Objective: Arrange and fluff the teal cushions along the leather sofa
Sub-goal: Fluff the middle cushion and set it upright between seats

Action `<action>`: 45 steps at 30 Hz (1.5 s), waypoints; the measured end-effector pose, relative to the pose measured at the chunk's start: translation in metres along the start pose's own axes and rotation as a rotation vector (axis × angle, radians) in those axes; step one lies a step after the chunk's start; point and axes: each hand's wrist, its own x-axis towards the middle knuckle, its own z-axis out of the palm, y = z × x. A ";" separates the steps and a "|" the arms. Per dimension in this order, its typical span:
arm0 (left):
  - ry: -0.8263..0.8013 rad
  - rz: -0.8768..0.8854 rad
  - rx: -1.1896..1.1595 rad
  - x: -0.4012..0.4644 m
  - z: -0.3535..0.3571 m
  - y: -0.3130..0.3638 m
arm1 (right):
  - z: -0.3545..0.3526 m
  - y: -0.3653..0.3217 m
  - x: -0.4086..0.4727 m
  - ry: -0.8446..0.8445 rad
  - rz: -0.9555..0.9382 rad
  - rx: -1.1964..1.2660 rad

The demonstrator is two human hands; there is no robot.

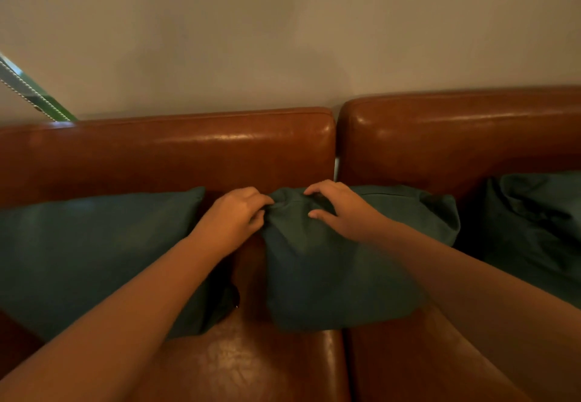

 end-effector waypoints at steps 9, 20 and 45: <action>0.189 -0.168 -0.367 -0.011 -0.002 0.017 | -0.011 -0.012 0.009 -0.031 -0.028 0.041; -0.176 -0.427 -0.892 -0.004 -0.026 0.009 | 0.007 -0.040 0.003 0.050 -0.089 0.097; -0.147 -0.216 -0.345 0.004 -0.014 0.009 | 0.031 -0.043 -0.011 0.380 -0.138 0.187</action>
